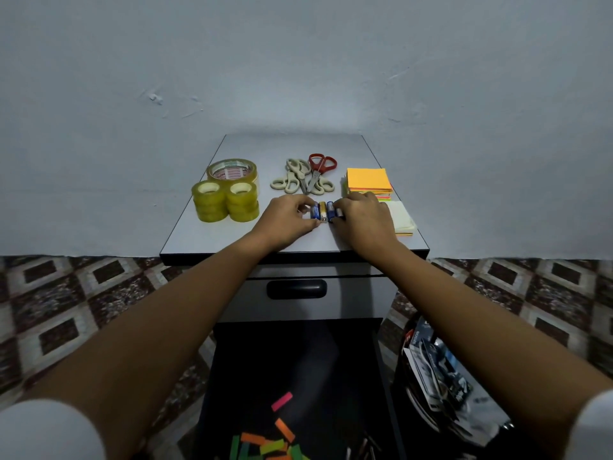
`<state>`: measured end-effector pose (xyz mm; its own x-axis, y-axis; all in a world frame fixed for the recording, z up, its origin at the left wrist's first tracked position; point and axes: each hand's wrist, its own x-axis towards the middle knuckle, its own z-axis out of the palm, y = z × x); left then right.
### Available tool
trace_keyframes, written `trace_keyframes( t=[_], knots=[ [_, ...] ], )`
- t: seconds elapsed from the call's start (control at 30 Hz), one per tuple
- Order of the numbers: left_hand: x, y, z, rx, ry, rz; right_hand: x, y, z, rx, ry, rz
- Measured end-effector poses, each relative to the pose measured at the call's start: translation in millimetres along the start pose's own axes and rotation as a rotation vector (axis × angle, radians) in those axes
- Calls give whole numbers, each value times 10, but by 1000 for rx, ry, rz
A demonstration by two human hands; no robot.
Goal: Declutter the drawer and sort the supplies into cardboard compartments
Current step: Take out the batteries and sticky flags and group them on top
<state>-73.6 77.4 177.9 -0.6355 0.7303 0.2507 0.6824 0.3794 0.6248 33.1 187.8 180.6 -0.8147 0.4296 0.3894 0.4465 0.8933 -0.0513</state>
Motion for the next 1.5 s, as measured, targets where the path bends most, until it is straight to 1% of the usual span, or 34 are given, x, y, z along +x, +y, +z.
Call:
trace_keyframes(
  t=[0.1,0.2,0.33,0.4,0.47,0.57,0.7,0.77,0.83,0.9,0.97,1.07,1.17,1.27,1.4,1.5],
  knots=[
    [-75,64,-43,-28,34,13,-71,-26,-84,79,43,-21],
    [-291,98,-88,-95,46,31,-257,-77,-168,246,100,-57],
    [-838,-30,-87,-113,58,135,-696,-129,-162,429,103,-100],
    [-1149,-171,-22,-142,46,135,-982,-154,-56,499,44,-129],
    [-1421,-352,88,-130,-16,113,-1272,-162,130,549,-58,-136],
    [-1775,-674,326,-78,-185,-40,-1680,-154,498,608,-333,-41],
    [-2054,-1056,645,-35,-441,-259,-2087,-125,1017,544,-710,3],
    [-2108,-1186,773,-8,-532,-318,-2172,-109,1205,522,-845,-21],
    [-2134,-1297,896,6,-583,-349,-2177,-104,1345,509,-940,-47],
    [-2147,-1386,1009,15,-649,-364,-2155,-89,1448,480,-992,-79],
    [-2166,-1467,1109,38,-736,-350,-2149,-49,1548,445,-1000,-108],
    [-2210,-1551,1213,113,-894,-266,-2174,0,1695,410,-1005,-125],
    [-2237,-1608,1269,160,-999,-218,-2232,-22,1792,408,-1064,-169],
    [-2255,-1663,1288,204,-1067,-195,-2313,-78,1834,401,-1152,-224],
    [-2302,-1758,1304,247,-1135,-169,-2432,-77,1863,251,-1264,-310],
    [-2333,-1825,1286,248,-1127,-170,-2591,-93,1876,103,-1242,-405]
  ],
)
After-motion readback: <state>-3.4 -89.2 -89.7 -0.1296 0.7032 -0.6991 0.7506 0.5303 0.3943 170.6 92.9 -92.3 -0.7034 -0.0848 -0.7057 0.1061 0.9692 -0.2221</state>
